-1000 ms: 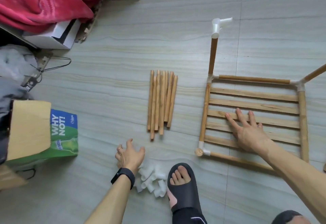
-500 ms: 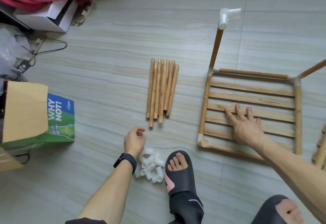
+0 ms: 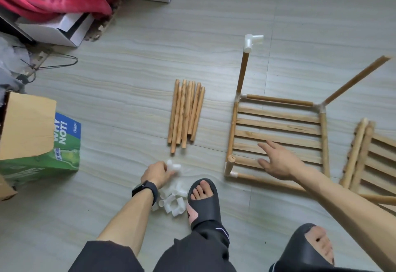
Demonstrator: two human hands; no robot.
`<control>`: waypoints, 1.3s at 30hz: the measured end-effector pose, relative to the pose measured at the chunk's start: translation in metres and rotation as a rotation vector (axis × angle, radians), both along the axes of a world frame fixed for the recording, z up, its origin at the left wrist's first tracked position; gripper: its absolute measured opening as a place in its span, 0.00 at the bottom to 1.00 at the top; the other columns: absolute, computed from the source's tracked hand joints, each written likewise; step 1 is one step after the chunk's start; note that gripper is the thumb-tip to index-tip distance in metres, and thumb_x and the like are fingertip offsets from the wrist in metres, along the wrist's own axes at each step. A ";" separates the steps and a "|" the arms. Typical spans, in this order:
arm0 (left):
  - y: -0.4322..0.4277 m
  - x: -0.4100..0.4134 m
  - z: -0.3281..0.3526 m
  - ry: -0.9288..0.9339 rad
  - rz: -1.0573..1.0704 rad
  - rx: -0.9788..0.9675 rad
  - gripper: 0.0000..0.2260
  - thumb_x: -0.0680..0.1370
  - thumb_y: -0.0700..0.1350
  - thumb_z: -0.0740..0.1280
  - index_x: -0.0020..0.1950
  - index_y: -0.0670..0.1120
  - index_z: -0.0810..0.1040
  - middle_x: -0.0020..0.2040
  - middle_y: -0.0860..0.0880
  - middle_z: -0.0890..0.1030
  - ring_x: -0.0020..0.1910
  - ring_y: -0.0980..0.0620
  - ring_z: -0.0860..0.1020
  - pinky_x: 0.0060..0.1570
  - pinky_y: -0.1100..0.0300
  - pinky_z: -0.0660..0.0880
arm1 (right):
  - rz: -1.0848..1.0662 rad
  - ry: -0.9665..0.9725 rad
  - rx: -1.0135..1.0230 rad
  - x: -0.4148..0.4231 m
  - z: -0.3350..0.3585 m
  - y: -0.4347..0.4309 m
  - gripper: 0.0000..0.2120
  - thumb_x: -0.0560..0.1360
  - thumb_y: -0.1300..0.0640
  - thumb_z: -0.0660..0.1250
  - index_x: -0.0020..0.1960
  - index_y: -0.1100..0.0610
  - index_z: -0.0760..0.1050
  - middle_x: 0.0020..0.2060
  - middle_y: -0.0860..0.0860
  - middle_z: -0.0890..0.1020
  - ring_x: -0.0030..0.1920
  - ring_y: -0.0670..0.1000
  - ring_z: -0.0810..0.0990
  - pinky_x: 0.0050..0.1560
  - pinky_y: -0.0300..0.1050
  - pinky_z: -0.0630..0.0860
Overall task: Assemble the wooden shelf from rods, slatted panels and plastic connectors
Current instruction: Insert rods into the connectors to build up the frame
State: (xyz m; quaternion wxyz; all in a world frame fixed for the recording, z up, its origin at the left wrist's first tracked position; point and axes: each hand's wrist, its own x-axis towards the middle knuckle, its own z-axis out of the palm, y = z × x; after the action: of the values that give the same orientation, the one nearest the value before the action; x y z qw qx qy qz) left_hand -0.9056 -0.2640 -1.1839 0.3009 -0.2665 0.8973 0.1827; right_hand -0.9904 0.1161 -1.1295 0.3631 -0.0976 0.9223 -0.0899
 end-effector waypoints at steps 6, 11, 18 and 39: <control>0.021 -0.031 0.088 0.399 -0.112 0.202 0.12 0.77 0.58 0.72 0.55 0.53 0.80 0.49 0.55 0.83 0.48 0.55 0.81 0.49 0.53 0.80 | -0.023 0.019 -0.247 -0.013 0.090 -0.026 0.28 0.82 0.42 0.62 0.78 0.53 0.66 0.72 0.53 0.75 0.71 0.53 0.74 0.67 0.44 0.69; 0.073 -0.072 0.208 0.703 -0.292 0.439 0.16 0.72 0.63 0.73 0.56 0.59 0.81 0.46 0.61 0.83 0.44 0.64 0.81 0.42 0.66 0.80 | -0.234 -0.146 -0.693 -0.023 0.178 -0.060 0.25 0.79 0.37 0.62 0.71 0.49 0.73 0.59 0.50 0.83 0.54 0.48 0.85 0.51 0.44 0.80; 0.120 -0.080 0.279 0.833 -0.366 0.554 0.08 0.73 0.60 0.75 0.48 0.61 0.80 0.44 0.58 0.84 0.40 0.62 0.83 0.43 0.57 0.83 | -0.328 -0.047 -0.914 -0.013 0.238 -0.061 0.14 0.81 0.47 0.67 0.59 0.56 0.79 0.48 0.51 0.87 0.45 0.48 0.86 0.50 0.46 0.82; 0.118 -0.017 0.191 0.345 0.011 0.984 0.22 0.72 0.63 0.69 0.61 0.55 0.83 0.53 0.56 0.86 0.52 0.57 0.84 0.53 0.56 0.76 | -0.344 -0.176 -0.705 0.028 0.176 -0.048 0.09 0.81 0.49 0.68 0.54 0.55 0.77 0.45 0.52 0.88 0.42 0.49 0.86 0.48 0.46 0.82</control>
State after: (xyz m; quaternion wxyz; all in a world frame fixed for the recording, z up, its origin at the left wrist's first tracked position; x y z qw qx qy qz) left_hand -0.9223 -0.1464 -0.9932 0.2374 -0.0643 0.7405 0.6254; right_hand -0.9624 0.0681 -0.9537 0.3649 -0.0524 0.8031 -0.4681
